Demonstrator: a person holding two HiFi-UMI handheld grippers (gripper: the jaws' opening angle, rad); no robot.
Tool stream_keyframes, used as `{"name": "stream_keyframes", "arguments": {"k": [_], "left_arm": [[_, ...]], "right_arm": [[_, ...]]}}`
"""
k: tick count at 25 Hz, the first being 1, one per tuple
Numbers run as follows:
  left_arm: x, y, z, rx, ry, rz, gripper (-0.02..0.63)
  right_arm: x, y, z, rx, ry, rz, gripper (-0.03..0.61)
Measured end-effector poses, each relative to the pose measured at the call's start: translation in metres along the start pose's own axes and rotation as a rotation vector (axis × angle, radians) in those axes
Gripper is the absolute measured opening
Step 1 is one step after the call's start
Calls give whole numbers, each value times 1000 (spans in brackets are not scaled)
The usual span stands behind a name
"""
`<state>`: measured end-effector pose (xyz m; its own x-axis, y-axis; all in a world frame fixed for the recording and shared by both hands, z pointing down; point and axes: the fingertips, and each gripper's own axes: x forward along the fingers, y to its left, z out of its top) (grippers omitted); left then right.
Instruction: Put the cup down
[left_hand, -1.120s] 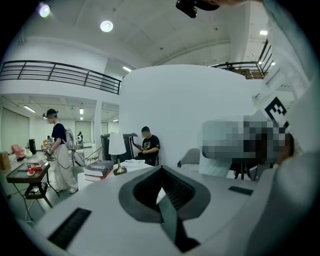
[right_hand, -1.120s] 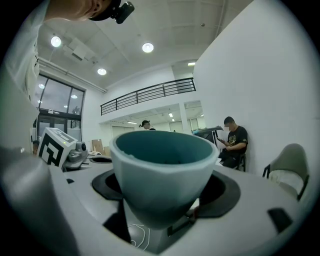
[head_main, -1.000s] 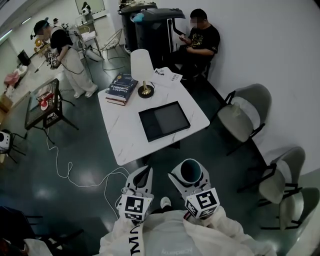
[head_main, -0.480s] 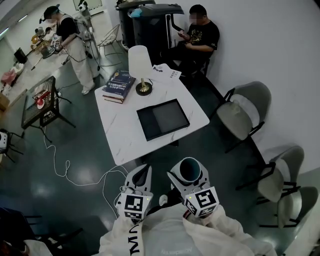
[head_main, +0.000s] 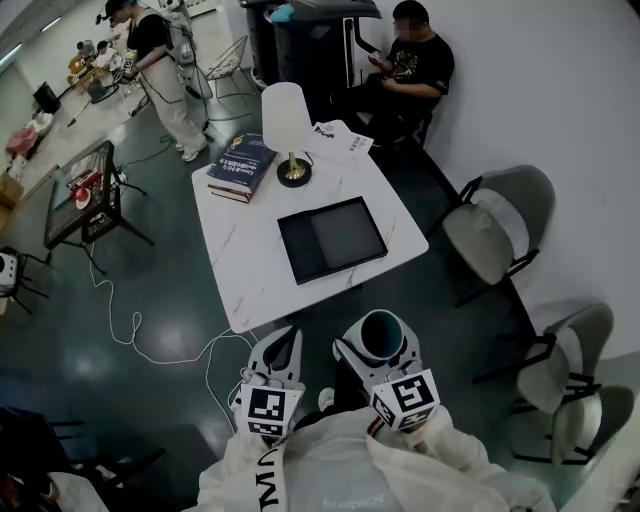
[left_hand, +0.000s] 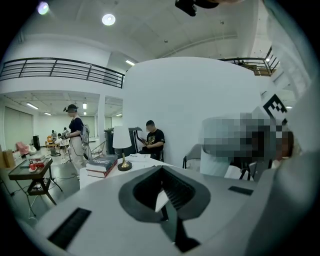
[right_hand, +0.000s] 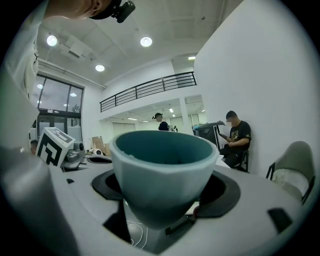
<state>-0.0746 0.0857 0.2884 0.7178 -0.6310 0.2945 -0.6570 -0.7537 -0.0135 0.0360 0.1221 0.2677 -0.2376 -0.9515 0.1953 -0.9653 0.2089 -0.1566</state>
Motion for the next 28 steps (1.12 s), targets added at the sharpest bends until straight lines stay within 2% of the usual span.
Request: {"name": "stream_keyframes", "arguments": {"k": [8,28], "left_arm": [[34,25,5,-17,6,31,11],[120,99,-13,-77,76,129,11]], "right_arm": [[40,-21,7,-24,24,31,393],[160,-59,10,-61,89,140,393]]}}
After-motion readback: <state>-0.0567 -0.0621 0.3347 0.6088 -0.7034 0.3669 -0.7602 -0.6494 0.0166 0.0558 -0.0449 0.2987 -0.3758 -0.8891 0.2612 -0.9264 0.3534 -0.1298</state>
